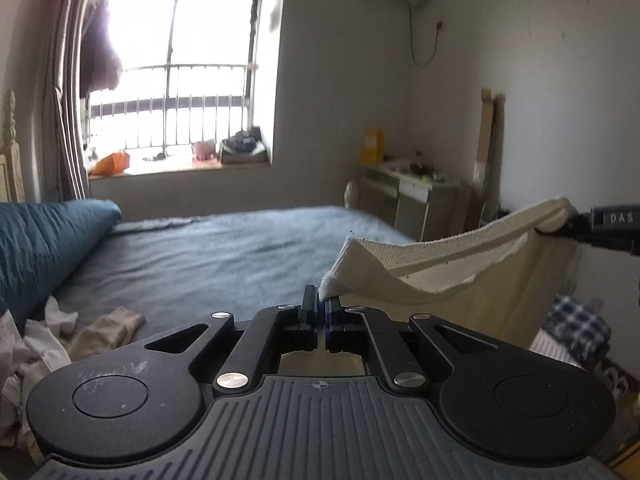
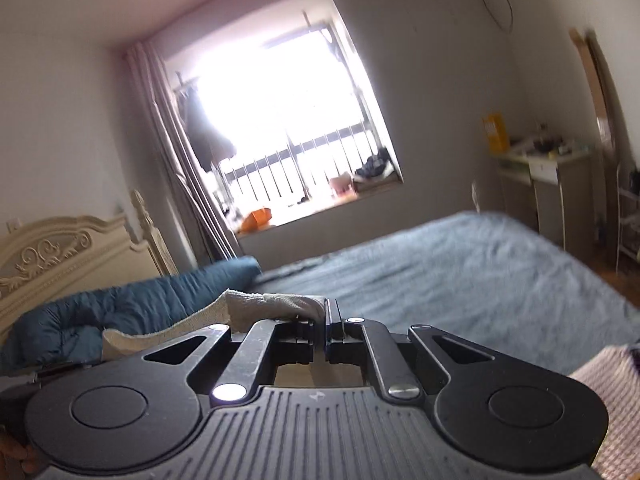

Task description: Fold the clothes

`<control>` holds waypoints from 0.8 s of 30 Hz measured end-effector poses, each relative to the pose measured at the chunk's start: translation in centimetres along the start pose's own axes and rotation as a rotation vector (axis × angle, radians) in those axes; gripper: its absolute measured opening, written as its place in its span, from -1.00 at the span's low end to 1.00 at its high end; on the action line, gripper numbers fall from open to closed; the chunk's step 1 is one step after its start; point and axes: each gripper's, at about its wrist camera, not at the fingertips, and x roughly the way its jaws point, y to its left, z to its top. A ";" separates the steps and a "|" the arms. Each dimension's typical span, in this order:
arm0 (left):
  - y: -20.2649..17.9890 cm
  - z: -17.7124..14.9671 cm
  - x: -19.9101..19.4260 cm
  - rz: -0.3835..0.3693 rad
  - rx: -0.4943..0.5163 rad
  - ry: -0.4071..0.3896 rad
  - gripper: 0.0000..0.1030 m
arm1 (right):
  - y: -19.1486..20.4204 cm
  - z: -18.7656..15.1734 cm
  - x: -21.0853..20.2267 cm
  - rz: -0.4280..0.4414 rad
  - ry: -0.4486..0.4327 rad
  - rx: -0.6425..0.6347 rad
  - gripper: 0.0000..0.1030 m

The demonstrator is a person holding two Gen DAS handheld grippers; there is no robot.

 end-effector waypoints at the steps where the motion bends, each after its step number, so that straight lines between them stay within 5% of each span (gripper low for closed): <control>1: 0.3 1.0 -1.2 -0.005 -0.012 -0.037 -0.98 | 1.2 0.7 -1.2 0.004 -0.021 -0.017 -0.88; 8: 1.8 4.4 -7.8 -0.054 -0.033 -0.250 -0.98 | 7.5 3.1 -8.7 0.047 -0.140 -0.107 -0.88; 14: 0.9 4.8 -11.2 -0.108 -0.033 -0.328 -0.98 | 10.0 3.8 -12.9 0.050 -0.200 -0.141 -0.88; 24: 1.0 3.5 -10.1 -0.165 -0.052 -0.294 -0.98 | 11.0 2.6 -12.8 -0.049 -0.160 -0.138 -0.88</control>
